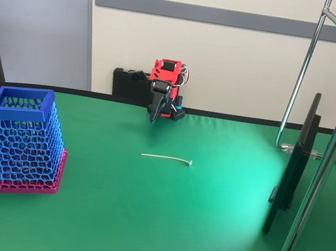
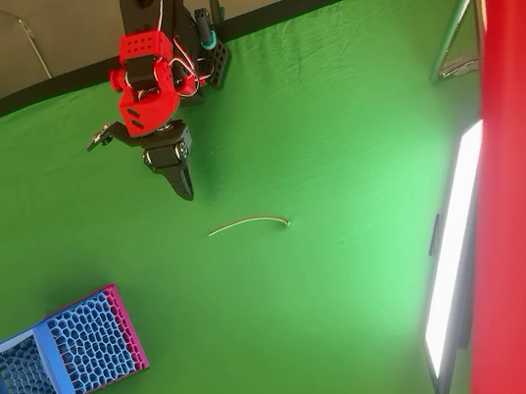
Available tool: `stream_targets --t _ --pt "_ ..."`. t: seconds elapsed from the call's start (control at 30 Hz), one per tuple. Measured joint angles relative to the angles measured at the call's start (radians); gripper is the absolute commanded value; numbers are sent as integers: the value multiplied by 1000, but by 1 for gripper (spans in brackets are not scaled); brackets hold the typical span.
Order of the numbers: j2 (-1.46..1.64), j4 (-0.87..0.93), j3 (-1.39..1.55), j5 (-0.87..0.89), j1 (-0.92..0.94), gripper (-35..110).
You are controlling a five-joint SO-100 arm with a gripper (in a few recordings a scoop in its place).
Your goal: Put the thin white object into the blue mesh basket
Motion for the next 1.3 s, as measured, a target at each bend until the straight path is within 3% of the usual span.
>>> stream_targets --t 0.5,1.3 --pt "-379 9 -339 124 -38 1" --pt "-1200 264 -1046 431 -195 1"
